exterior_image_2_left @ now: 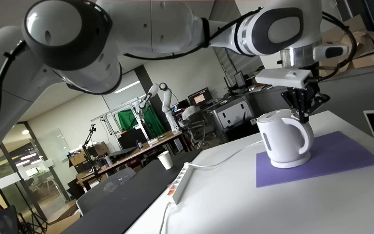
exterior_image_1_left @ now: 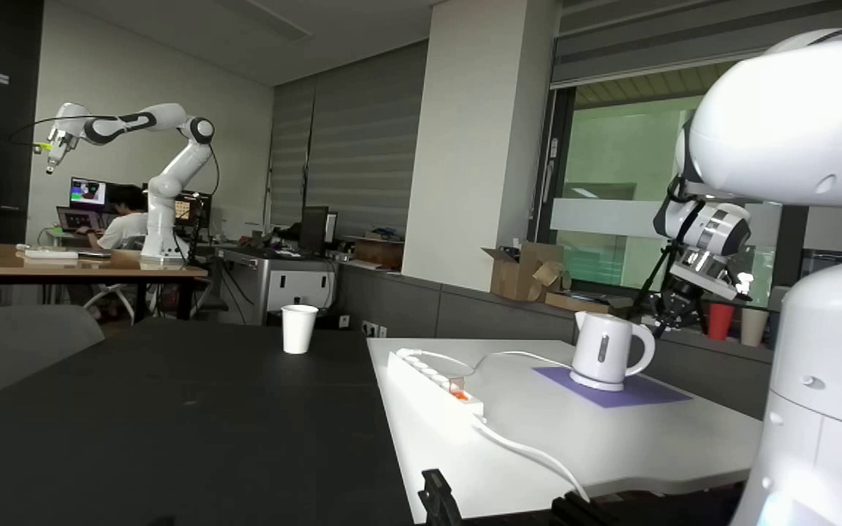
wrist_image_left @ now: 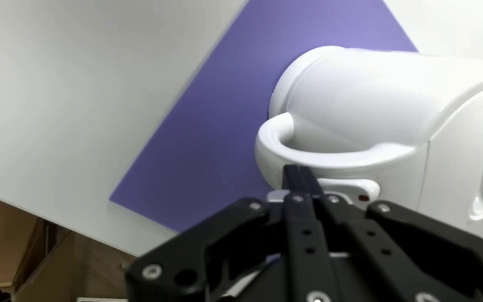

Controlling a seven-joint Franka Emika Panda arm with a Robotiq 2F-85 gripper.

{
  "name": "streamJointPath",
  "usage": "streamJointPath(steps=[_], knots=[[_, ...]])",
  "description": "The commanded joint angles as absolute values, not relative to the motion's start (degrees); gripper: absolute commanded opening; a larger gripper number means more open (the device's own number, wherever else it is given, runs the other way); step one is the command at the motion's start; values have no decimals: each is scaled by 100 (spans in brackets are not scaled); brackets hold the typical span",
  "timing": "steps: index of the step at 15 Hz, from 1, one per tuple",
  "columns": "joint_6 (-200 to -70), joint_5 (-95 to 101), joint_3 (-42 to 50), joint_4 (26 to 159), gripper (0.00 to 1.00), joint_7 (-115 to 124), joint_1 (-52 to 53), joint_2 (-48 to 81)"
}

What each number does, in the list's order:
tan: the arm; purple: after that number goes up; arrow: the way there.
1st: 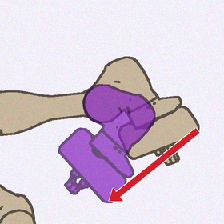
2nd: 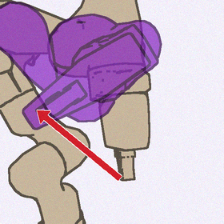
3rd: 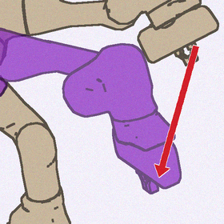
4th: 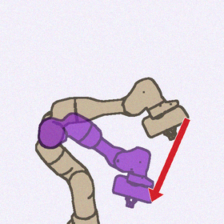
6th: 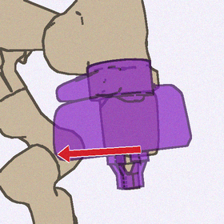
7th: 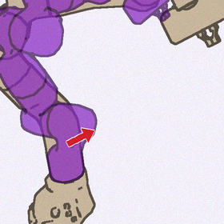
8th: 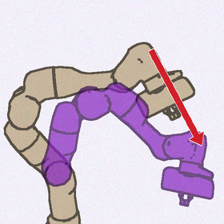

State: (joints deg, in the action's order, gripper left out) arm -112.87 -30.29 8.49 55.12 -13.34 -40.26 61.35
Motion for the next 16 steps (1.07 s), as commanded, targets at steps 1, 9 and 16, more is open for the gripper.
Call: streamJointPath(steps=[1, 9, 16], knots=[[-11316, -3152, 750, 5579, 0, -1386, -4015, 5997], [-12121, -2878, 870, 6328, 0, -1501, -3500, 5120], [-13094, -1670, 1575, 7814, 40, -1569, -2531, 4308]])
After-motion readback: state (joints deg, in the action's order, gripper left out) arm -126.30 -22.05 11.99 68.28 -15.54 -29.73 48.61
